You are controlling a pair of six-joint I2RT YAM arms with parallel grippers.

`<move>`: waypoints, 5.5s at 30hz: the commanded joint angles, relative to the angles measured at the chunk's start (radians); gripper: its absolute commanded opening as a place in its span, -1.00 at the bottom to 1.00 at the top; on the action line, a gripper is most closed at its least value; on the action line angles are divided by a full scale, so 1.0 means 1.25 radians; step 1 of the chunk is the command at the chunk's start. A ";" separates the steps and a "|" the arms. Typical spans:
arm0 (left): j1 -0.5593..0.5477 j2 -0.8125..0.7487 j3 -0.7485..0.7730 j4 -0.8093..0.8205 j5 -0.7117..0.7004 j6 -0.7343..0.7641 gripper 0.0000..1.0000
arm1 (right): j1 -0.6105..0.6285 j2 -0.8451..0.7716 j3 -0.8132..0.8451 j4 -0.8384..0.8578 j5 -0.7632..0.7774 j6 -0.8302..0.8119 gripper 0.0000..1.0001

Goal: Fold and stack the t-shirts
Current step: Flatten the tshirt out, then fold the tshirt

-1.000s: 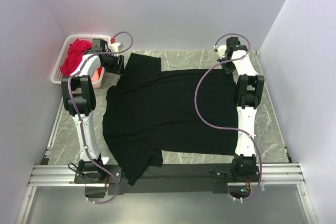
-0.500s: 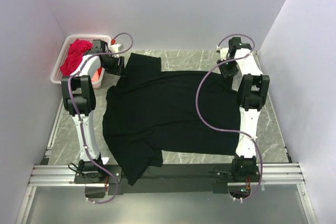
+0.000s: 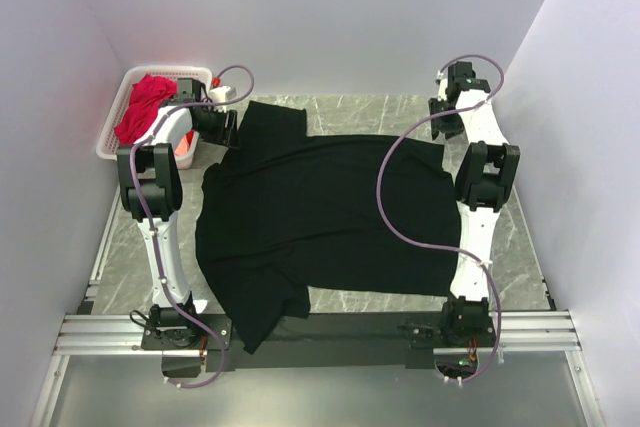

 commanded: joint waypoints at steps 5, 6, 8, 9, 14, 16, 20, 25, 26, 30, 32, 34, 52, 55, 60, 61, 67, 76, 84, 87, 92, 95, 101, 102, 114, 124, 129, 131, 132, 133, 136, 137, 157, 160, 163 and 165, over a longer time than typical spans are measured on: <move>0.003 -0.046 0.002 0.031 0.006 -0.007 0.19 | -0.009 0.049 0.016 0.001 0.058 0.068 0.00; 0.002 -0.044 0.005 0.031 0.008 -0.008 0.18 | -0.009 0.051 0.016 0.002 0.066 0.074 0.00; 0.002 -0.039 0.007 0.032 0.008 -0.011 0.18 | -0.009 0.062 0.028 -0.003 0.064 0.079 -0.01; 0.002 -0.036 0.012 0.034 0.008 -0.013 0.18 | -0.010 0.065 0.032 -0.004 0.064 0.080 -0.01; 0.002 -0.020 0.028 0.029 0.006 -0.021 0.19 | -0.010 0.087 0.045 -0.031 0.036 0.079 -0.06; 0.002 -0.016 0.034 0.024 0.005 -0.021 0.19 | -0.010 0.097 0.049 -0.047 0.024 0.080 -0.10; 0.003 -0.006 0.048 0.013 0.002 -0.021 0.19 | -0.011 0.098 0.049 -0.053 0.024 0.072 -0.21; 0.001 0.020 0.064 0.027 -0.028 -0.047 0.18 | -0.010 0.108 0.072 -0.084 -0.005 0.030 -0.97; 0.001 0.025 0.072 0.032 -0.038 -0.052 0.18 | -0.010 0.106 0.068 -0.085 -0.003 0.023 -1.00; -0.013 0.062 0.103 0.061 -0.060 -0.059 0.19 | -0.015 0.085 0.031 -0.080 -0.016 -0.003 -1.00; -0.021 0.080 0.132 0.067 -0.082 -0.062 0.19 | -0.019 0.066 0.007 -0.052 -0.037 -0.008 -1.00; -0.043 0.110 0.152 0.066 -0.101 -0.057 0.19 | -0.019 0.043 -0.006 -0.034 -0.041 -0.012 -1.00; -0.079 0.124 0.168 0.161 -0.158 -0.078 -0.99 | -0.026 -0.032 0.030 0.079 -0.030 -0.044 -1.00; -0.073 0.102 0.172 0.190 -0.146 -0.079 -0.99 | -0.028 -0.044 0.032 0.111 -0.015 -0.045 -1.00; -0.048 0.072 0.173 0.235 -0.115 -0.110 -0.99 | -0.033 -0.052 0.050 0.148 -0.001 -0.050 -1.00; -0.043 0.067 0.169 0.255 -0.103 -0.116 -0.99 | -0.035 -0.054 0.052 0.154 0.001 -0.052 -1.00; -0.029 0.050 0.172 0.298 -0.077 -0.118 -0.99 | -0.035 -0.056 0.076 0.177 0.007 -0.067 -1.00; -0.029 0.025 0.142 0.342 -0.043 -0.099 -0.99 | -0.035 -0.076 0.067 0.181 -0.023 -0.081 -1.00; 0.001 -0.033 0.084 0.348 0.009 -0.051 -0.99 | -0.035 -0.125 0.028 0.153 -0.069 -0.082 -1.00; 0.009 -0.062 0.049 0.351 0.030 -0.028 -0.99 | -0.036 -0.151 0.000 0.149 -0.088 -0.087 -1.00; 0.019 -0.111 -0.004 0.357 0.067 0.015 -0.99 | -0.037 -0.187 -0.047 0.137 -0.112 -0.104 -1.00; 0.023 -0.138 -0.032 0.344 0.085 0.046 -0.99 | -0.039 -0.206 -0.079 0.128 -0.123 -0.114 -1.00; 0.033 -0.201 -0.121 0.328 0.105 0.104 -0.99 | -0.044 -0.240 -0.129 0.117 -0.150 -0.126 -1.00; 0.033 -0.207 -0.130 0.315 0.108 0.112 -0.99 | -0.046 -0.243 -0.134 0.115 -0.153 -0.128 -1.00; 0.035 -0.336 -0.330 0.307 0.130 0.174 -0.99 | -0.059 -0.302 -0.259 0.120 -0.181 -0.163 -1.00; 0.035 -0.403 -0.471 0.285 0.099 0.186 -0.99 | -0.066 -0.323 -0.393 0.136 -0.199 -0.195 -1.00; 0.035 -0.410 -0.504 0.288 0.080 0.180 -0.99 | -0.070 -0.308 -0.408 0.131 -0.206 -0.197 -1.00; 0.034 -0.390 -0.501 0.265 0.079 0.187 -0.99 | -0.070 -0.297 -0.404 0.121 -0.198 -0.201 -1.00; 0.033 -0.378 -0.503 0.266 0.064 0.181 -0.99 | -0.070 -0.286 -0.402 0.120 -0.193 -0.202 -1.00; 0.030 -0.369 -0.502 0.256 0.057 0.180 -0.99 | -0.070 -0.283 -0.400 0.122 -0.187 -0.203 -1.00; 0.029 -0.355 -0.484 0.239 0.047 0.174 -0.99 | -0.073 -0.272 -0.378 0.115 -0.174 -0.203 -1.00; 0.029 -0.358 -0.475 0.240 0.045 0.171 -0.99 | -0.074 -0.272 -0.369 0.106 -0.178 -0.202 -1.00; -0.002 -0.311 -0.469 0.111 0.014 0.247 -0.09 | -0.070 -0.235 -0.394 0.036 -0.166 -0.262 -0.35; 0.016 -0.311 -0.402 0.076 0.055 0.235 0.22 | -0.071 -0.254 -0.346 0.012 -0.194 -0.259 0.06; 0.021 -0.302 -0.323 0.081 0.078 0.199 0.25 | -0.071 -0.247 -0.261 -0.003 -0.224 -0.234 0.09; 0.019 -0.278 -0.284 0.100 0.079 0.163 0.25 | -0.070 -0.210 -0.186 -0.010 -0.218 -0.206 0.08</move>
